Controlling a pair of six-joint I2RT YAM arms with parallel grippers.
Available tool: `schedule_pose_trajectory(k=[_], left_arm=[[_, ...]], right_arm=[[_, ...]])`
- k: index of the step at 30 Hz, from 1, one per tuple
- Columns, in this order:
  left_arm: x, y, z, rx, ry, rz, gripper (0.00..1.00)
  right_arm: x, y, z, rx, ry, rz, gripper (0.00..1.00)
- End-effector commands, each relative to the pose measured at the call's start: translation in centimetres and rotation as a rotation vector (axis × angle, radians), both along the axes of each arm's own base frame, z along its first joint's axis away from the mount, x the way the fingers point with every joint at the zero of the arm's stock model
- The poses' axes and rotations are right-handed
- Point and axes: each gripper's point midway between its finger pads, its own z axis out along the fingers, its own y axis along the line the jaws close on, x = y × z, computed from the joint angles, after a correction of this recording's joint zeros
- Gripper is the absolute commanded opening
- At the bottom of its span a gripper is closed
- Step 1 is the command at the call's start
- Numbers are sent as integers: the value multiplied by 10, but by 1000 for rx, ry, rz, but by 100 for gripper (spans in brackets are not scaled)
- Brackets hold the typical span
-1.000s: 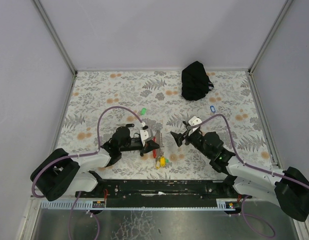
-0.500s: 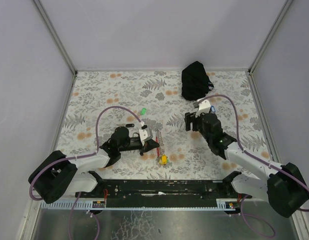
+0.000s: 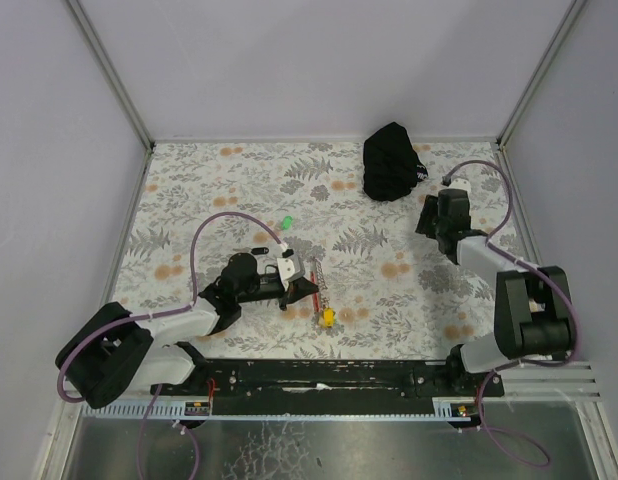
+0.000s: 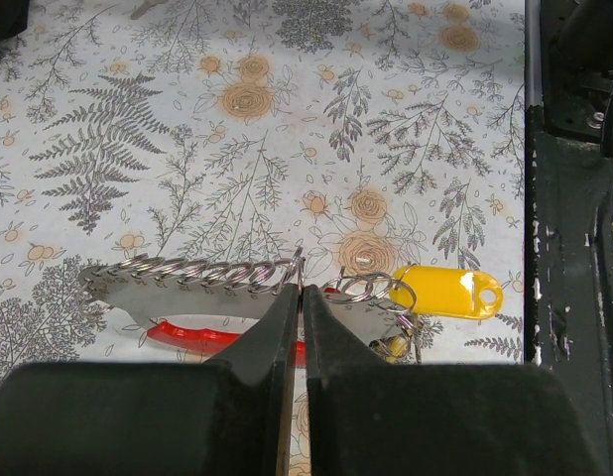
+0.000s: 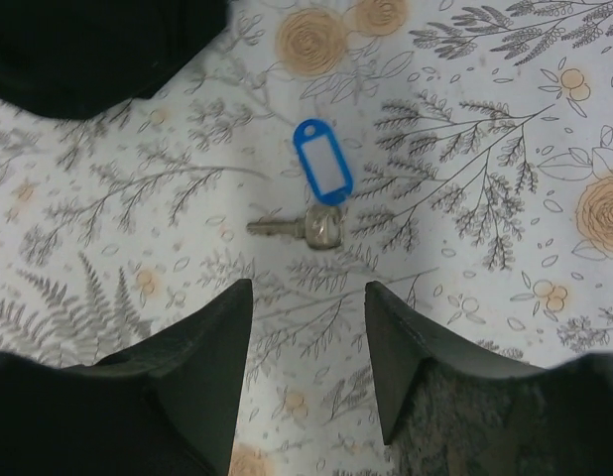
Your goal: Put the keys on the keyring
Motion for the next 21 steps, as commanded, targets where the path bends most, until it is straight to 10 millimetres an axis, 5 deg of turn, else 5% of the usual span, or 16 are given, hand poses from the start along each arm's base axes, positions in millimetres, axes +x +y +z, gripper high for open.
schedule_pose_trajectory(k=[1,9,21], left_arm=[[5,-3,14,-35,-52,0,0],[4,-5,12,-28,-43,-11,0],[4,-7,10,-17,-31,-26,0]], right_arm=[[32,-8,5,90,-3,-39,53],[50,-21,-28,128,117,-48,36],[56,-24,-42,135,165,-42,27]])
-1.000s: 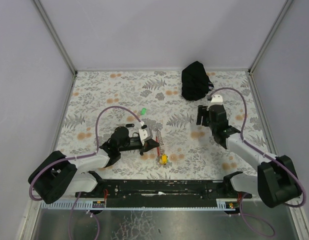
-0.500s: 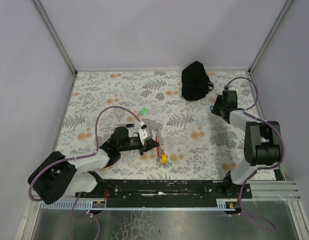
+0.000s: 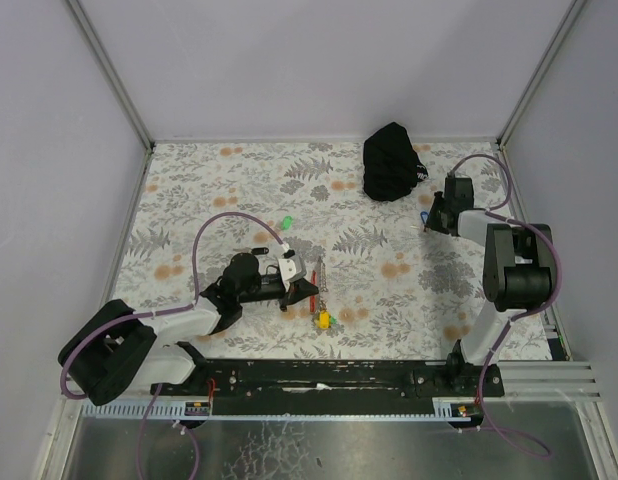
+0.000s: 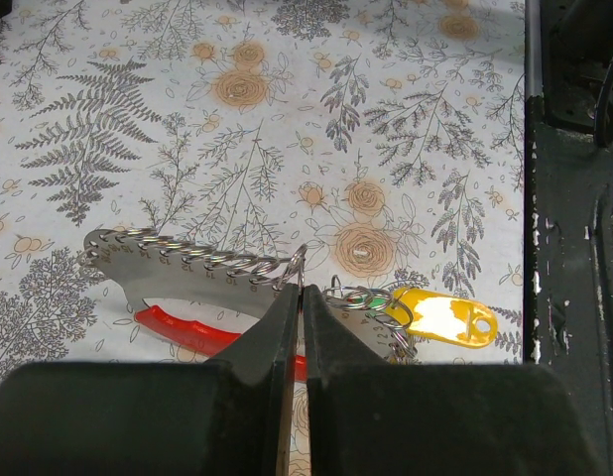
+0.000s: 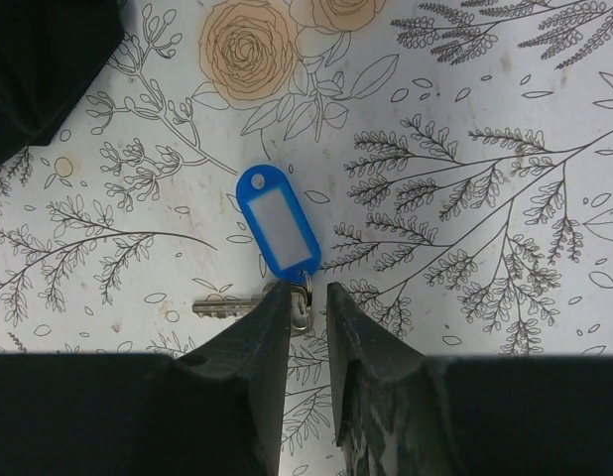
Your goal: Put the keys on the keyring
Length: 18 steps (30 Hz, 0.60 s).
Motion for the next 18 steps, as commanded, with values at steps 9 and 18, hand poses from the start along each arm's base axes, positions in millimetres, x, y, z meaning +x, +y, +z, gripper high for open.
schedule_pose_trajectory(k=[9,18], left_arm=[[4,-7,17,-33,-52,-25,0],[3,-6,21,-49,-59,-22,0]], right_arm=[[14,2,16,23,-35,18,14],[0,10,35,17,-83,112,0]])
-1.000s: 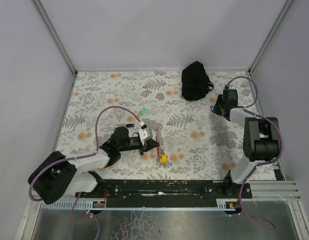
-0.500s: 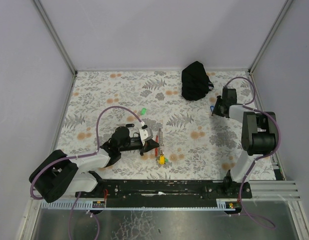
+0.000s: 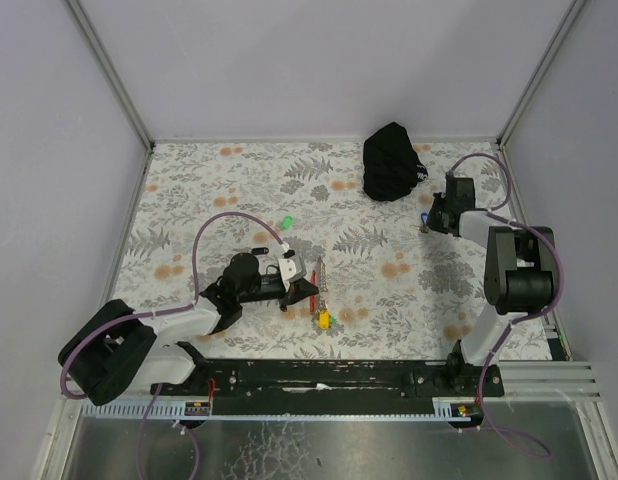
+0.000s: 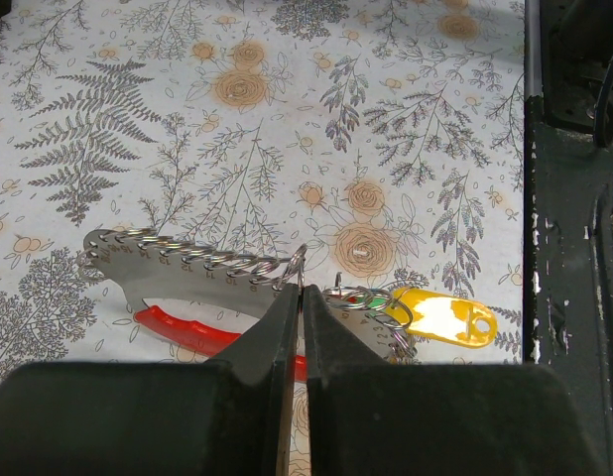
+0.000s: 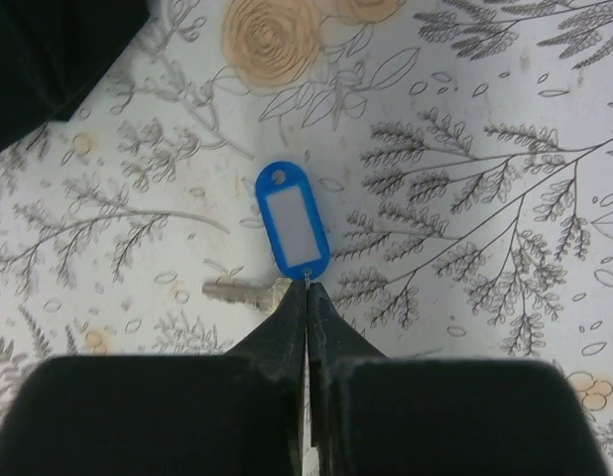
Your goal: Put the keys on the keyring
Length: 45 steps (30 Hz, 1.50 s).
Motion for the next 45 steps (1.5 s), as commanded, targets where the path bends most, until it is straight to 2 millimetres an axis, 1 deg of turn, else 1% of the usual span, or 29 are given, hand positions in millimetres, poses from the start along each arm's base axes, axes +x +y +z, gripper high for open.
schedule_pose_trajectory(k=[1,2,3,4,5,11,16,17,23,28,32,36,38,42,45], left_arm=[[3,-6,22,-52,-62,-21,0],[3,-5,23,-54,-64,-19,0],[3,-4,24,-58,-68,-15,0],[2,-4,25,-62,-72,-13,0],[2,-3,28,-68,-78,-11,0],[-3,1,38,-100,-103,-3,0],[-4,4,43,-121,-114,11,0],[-4,3,43,-121,-113,7,0],[-8,4,49,-135,-131,-8,0],[-12,6,57,-147,-150,-19,0],[-13,8,62,-147,-167,-13,0],[-15,8,60,-120,-166,-32,0],[-17,8,62,-125,-170,-43,0],[-22,8,62,-132,-161,-63,0],[-28,6,62,-139,-148,-94,0]], right_arm=[[-2,12,37,27,-108,98,0],[-4,17,41,37,-130,123,0],[-7,23,49,45,-163,151,0],[-10,30,60,50,-207,181,0],[-14,36,66,52,-234,209,0],[-47,87,106,48,-435,433,0],[-86,130,132,104,-625,638,0],[-95,138,133,118,-653,679,0],[-141,178,156,174,-813,919,0],[-178,211,166,230,-910,1107,0],[-197,229,172,254,-939,1204,0],[-208,243,169,260,-906,1279,0],[-213,249,170,269,-913,1304,0],[-222,253,170,277,-928,1335,0],[-230,257,175,292,-953,1369,0]])
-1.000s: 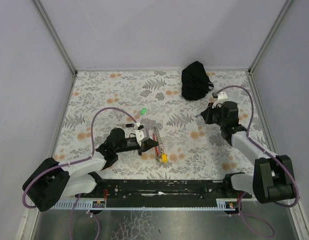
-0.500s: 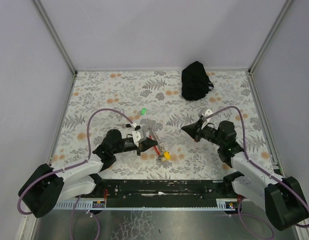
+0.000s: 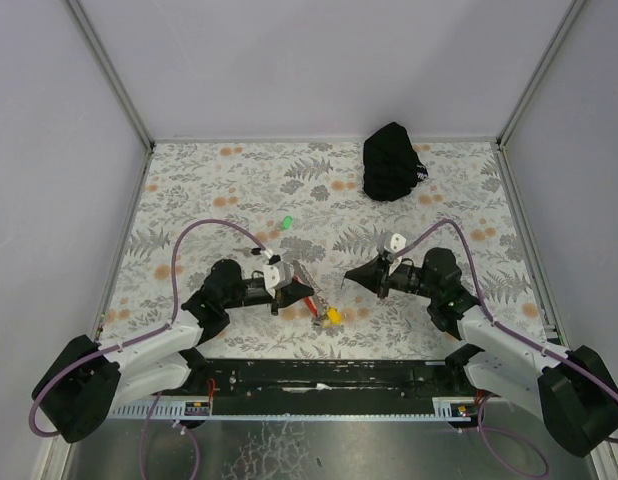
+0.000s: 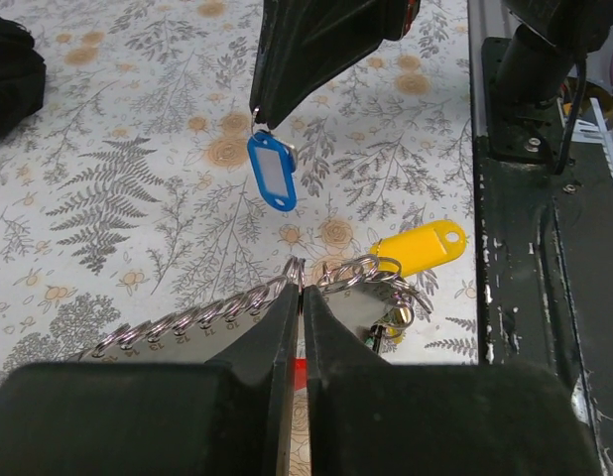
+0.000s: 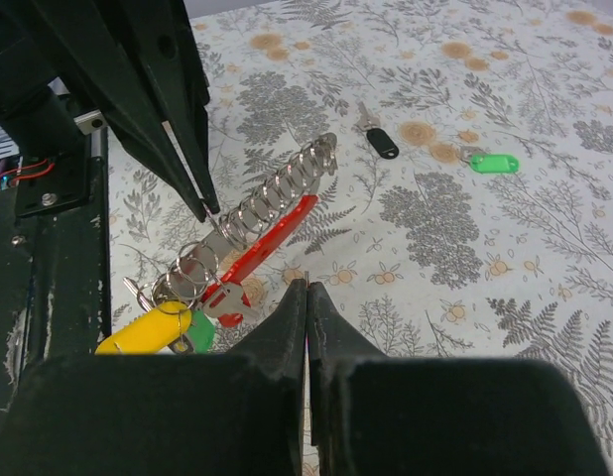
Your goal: Put the keys on the keyring
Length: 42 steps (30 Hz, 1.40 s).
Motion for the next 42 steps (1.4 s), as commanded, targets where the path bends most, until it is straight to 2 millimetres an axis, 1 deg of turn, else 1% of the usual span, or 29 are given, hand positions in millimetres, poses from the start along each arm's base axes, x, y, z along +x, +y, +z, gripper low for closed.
schedule_pose_trajectory(k=[1,5,8,13,16,17,19,21,25,32,36,39,42], left_arm=[[-8,-5,18,-47,-43,-64,0],[-8,-7,11,-56,-10,-71,0],[-8,-10,6,-68,16,-76,0],[-5,-12,0,-86,31,-62,0],[-5,-10,-7,-101,33,-42,0],[-5,-9,-12,-97,39,-38,0],[-7,-9,-15,-105,47,-45,0],[-10,-10,-14,-125,51,-64,0],[-10,-11,-14,-133,50,-69,0],[-11,-13,-15,-137,59,-80,0],[-11,-14,-17,-125,63,-90,0],[-11,-17,-21,-109,74,-101,0],[-10,-18,-22,-98,76,-103,0]], right_arm=[[-10,12,31,57,-116,85,0],[-20,18,31,65,-117,133,0],[-27,24,26,64,-106,171,0],[-37,28,11,58,-65,199,0],[-43,28,-3,48,-30,199,0],[-44,28,-7,40,-24,198,0],[-44,30,-13,21,-22,200,0],[-45,32,-18,-1,-19,206,0],[-44,35,-25,-22,-18,207,0],[-41,42,-30,-46,-29,204,0],[-40,43,-26,-42,-55,191,0],[-38,42,-27,-45,-65,174,0],[-40,44,-28,-45,-56,192,0]])
